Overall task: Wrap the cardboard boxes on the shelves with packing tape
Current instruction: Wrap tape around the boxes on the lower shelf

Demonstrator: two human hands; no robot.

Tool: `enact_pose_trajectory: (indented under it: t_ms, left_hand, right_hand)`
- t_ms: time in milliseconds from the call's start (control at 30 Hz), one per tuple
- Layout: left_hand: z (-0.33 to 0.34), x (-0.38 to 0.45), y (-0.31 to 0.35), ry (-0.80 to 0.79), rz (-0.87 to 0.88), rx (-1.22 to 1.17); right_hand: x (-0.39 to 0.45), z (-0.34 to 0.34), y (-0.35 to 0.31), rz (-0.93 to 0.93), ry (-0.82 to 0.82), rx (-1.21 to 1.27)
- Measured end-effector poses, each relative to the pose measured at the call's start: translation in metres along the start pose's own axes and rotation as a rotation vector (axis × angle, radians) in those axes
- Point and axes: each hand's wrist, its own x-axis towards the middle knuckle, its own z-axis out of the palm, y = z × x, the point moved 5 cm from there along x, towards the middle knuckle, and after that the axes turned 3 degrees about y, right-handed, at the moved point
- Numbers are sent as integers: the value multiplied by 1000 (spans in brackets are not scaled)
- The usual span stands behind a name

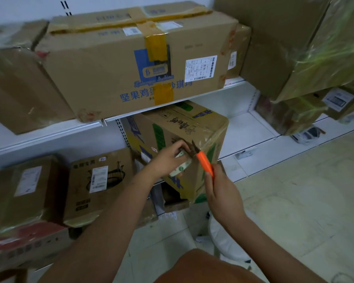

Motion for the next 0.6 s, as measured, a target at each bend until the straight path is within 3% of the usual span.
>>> enact_pose_trajectory:
  t_ms: [167,467,600]
  left_hand:
    - [1,1,-7,3,-37,-38]
    - [3,9,-9,5,6,8]
    - [-12,6,-27,58,-97,2]
  right_hand:
    - [0,21,-5,-6,-59,-55]
    - [0,32,2,-47,4,-314]
    - [-13,32,32,60,-18,-351]
